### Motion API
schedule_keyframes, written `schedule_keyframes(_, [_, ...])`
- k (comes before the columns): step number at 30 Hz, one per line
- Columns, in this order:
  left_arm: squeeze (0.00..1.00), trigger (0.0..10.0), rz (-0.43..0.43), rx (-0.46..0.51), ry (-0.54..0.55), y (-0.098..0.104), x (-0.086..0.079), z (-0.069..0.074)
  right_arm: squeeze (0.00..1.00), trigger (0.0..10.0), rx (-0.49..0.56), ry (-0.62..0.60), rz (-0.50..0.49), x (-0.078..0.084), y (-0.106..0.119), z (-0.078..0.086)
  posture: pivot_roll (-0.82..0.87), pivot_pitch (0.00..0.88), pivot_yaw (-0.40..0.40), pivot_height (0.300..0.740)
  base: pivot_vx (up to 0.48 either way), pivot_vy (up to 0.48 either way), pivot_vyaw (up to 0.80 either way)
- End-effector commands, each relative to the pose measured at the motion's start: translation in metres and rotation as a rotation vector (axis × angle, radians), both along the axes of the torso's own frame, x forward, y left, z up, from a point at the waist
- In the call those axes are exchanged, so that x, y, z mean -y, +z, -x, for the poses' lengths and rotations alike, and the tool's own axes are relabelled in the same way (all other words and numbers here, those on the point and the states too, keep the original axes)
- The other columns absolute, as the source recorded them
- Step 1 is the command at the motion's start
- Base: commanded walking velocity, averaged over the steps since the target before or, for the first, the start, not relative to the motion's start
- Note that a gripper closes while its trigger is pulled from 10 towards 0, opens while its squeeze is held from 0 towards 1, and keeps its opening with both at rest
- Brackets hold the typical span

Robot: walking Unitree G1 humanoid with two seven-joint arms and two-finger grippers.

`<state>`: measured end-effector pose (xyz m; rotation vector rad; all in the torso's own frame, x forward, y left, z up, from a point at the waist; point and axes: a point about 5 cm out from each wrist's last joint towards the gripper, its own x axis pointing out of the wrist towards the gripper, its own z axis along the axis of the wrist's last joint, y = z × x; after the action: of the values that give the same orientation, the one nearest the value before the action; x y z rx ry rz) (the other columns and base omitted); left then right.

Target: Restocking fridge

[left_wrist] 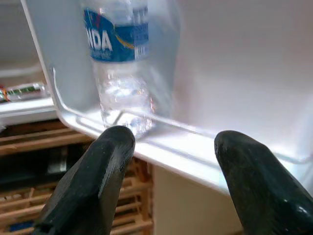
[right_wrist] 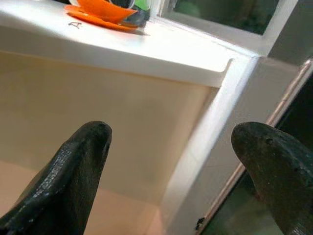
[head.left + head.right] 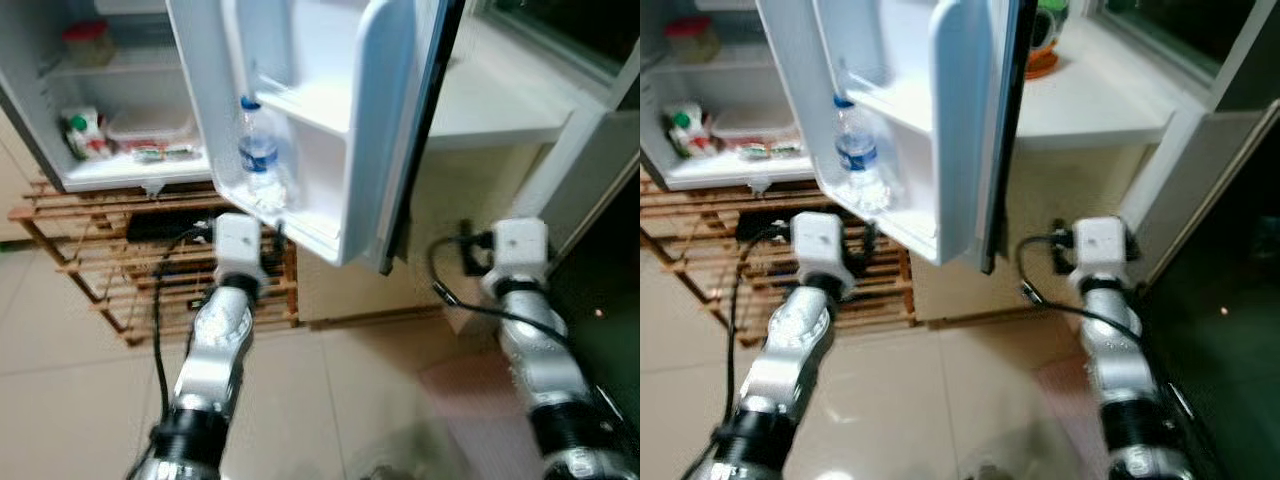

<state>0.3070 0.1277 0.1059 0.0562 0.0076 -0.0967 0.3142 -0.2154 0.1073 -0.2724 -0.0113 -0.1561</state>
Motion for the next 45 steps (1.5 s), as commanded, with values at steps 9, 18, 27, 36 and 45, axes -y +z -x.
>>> schedule_keyframes(9, [0.0, 10.0, -0.17, -0.306, 0.085, -0.059, -0.031, 0.011, 0.0, 10.0, -0.032, -0.001, 0.037, -0.008, 0.006, -0.036, -0.01, 0.022, -0.003, 0.74, 0.0, 0.0, 0.0])
schedule_keyframes(18, [0.0, 10.0, -0.203, -0.503, 0.069, -0.104, -0.035, 0.03, 0.0, 10.0, -0.021, -0.011, 0.103, -0.007, 0.034, -0.065, -0.01, 0.127, -0.014, 0.74, 0.0, 0.0, 0.0])
schedule_keyframes(27, [0.0, 10.0, -0.229, -0.569, 0.08, -0.126, -0.039, 0.051, 0.0, 10.0, -0.011, 0.016, 0.069, -0.011, 0.043, -0.073, -0.01, 0.192, -0.039, 0.74, 0.0, 0.0, 0.0])
schedule_keyframes(36, [0.0, 10.0, -0.255, -0.556, 0.088, -0.133, -0.041, 0.078, 0.0, 10.0, 0.029, 0.07, -0.006, -0.022, 0.06, -0.082, 0.0, 0.259, -0.064, 0.74, 0.0, 0.0, 0.0])
schedule_keyframes(45, [0.0, 10.0, -0.26, -0.565, 0.099, -0.135, -0.042, 0.09, 0.0, 10.0, 0.037, 0.132, -0.075, -0.046, 0.067, -0.088, 0.01, 0.287, -0.071, 0.74, 0.0, 0.0, 0.0])
